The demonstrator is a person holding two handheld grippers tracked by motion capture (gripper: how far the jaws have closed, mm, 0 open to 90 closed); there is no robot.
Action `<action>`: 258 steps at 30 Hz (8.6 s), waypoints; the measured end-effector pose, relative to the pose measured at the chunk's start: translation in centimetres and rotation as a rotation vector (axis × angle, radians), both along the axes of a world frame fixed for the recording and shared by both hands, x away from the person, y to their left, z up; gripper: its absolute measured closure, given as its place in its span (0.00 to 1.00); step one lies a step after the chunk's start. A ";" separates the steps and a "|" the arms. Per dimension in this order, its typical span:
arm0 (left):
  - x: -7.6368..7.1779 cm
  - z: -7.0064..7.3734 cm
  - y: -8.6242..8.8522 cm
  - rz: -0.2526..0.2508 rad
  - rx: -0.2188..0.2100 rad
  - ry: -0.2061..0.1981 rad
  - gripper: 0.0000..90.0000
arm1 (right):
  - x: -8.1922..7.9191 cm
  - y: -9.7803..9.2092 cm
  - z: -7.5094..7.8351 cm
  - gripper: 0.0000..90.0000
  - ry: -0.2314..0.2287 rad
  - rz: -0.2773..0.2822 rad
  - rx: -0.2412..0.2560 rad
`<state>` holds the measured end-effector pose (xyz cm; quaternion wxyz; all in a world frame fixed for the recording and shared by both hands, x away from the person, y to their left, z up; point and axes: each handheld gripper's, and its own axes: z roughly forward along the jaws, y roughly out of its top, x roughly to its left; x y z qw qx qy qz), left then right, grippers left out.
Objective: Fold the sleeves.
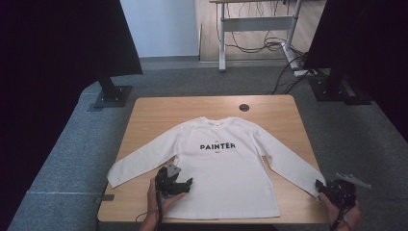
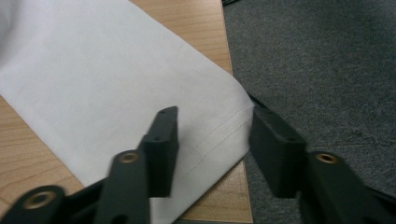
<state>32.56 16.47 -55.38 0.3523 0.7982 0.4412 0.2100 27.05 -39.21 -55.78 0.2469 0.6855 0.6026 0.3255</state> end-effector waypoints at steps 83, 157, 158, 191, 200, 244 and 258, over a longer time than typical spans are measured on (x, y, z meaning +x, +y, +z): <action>-0.1 0.0 -0.1 0.001 0.000 0.001 0.22 | 0.1 10.7 5.9 0.97 -0.340 0.219 -0.043; -0.1 0.0 0.0 0.000 0.001 0.001 0.22 | -0.1 22.2 4.8 0.97 -0.345 0.596 -0.066; -0.1 0.0 0.0 0.001 0.001 0.001 0.22 | -0.1 22.2 4.8 0.97 -0.344 0.597 -0.066; -0.1 0.0 -0.1 0.002 -0.002 0.001 0.22 | -1.1 24.2 3.8 0.97 -0.310 0.711 -0.053; -0.1 0.0 0.0 0.001 0.000 0.000 0.22 | -1.2 24.5 3.4 0.97 -0.293 0.733 -0.056; -0.1 0.0 0.0 0.001 -0.002 0.000 0.22 | -0.9 26.3 1.4 0.96 -0.168 0.836 -0.081; -0.1 0.0 0.0 0.001 -0.002 -0.001 0.22 | -1.0 26.8 1.1 0.89 -0.136 0.885 -0.062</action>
